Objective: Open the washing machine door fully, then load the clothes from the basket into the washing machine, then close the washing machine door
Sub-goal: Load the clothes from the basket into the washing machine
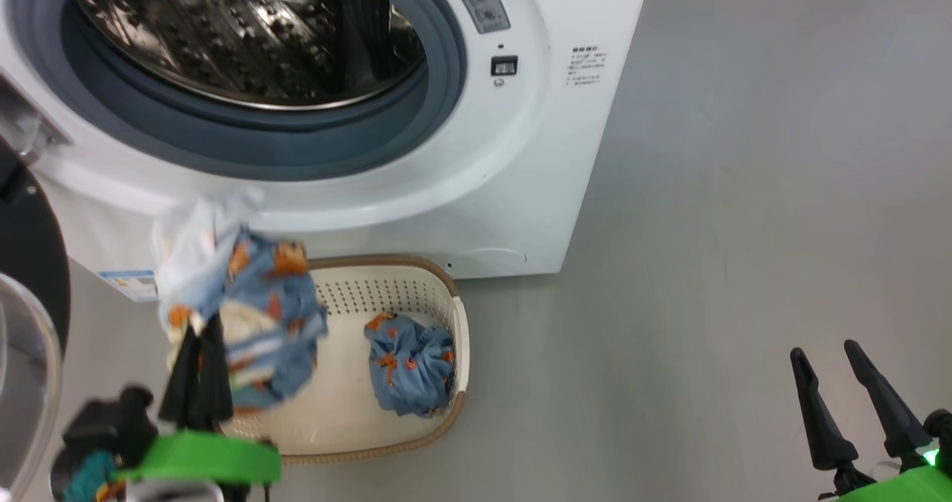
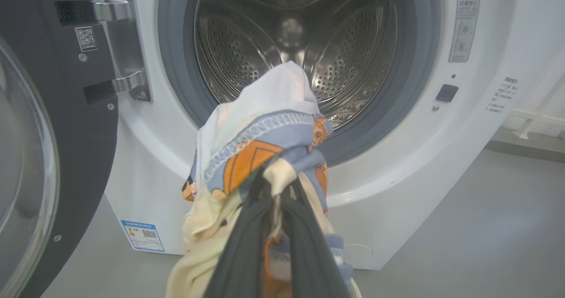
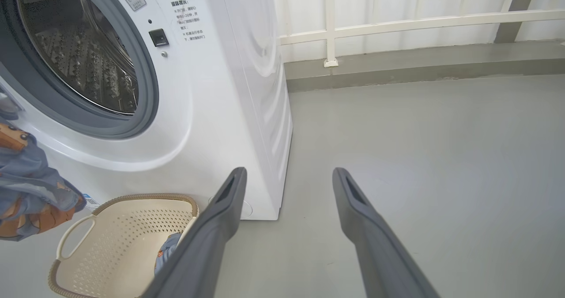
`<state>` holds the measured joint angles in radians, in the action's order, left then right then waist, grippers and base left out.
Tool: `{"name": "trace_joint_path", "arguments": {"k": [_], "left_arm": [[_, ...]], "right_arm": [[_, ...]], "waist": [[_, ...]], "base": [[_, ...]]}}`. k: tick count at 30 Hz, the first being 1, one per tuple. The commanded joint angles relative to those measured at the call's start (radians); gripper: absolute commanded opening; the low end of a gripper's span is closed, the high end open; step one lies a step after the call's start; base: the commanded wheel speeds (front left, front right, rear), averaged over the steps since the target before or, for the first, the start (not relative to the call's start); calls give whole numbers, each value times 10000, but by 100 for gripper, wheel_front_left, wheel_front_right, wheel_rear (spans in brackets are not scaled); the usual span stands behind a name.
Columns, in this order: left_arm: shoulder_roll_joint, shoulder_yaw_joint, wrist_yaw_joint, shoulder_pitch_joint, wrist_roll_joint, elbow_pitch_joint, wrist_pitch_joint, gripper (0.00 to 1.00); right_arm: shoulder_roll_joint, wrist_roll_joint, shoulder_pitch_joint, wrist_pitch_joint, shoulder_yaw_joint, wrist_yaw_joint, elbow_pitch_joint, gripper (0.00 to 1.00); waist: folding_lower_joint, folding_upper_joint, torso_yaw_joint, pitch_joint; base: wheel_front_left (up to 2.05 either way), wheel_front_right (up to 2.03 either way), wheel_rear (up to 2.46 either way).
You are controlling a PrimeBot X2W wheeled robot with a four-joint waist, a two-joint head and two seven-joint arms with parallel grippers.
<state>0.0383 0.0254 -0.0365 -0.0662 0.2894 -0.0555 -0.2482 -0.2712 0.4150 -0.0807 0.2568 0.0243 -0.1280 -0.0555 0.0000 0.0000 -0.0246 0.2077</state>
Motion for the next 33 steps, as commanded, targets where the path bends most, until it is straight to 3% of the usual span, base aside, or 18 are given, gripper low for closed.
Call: {"name": "trace_joint_path", "arguments": {"k": [1, 14, 25, 33], "left_arm": [[120, -310, -58, -721, 18, 324, -135, 0], [120, -677, -316, -4376, -700, -567, -135, 0], [417, -1214, -592, -7432, -1060, -4191, -135, 0], [952, -1409, -680, -9707, -1321, -6806, -135, 0]], "right_arm": [[-143, -31, 290, 49, -158, -27, 271, 100], [2, 61, 1083, 49, -449, -27, 223, 100], [257, 178, 1864, 49, -923, -27, 191, 100], [369, 269, 2358, 49, -1171, -27, 171, 100]], "waist": [[0, 0, -92, 326], [0, 0, -563, 1290], [0, 0, -1296, 2164], [0, 0, -1783, 2845]], "base": [[0, 0, 0], [0, 0, 0], [0, 0, 0], [0, 0, 0]]}}
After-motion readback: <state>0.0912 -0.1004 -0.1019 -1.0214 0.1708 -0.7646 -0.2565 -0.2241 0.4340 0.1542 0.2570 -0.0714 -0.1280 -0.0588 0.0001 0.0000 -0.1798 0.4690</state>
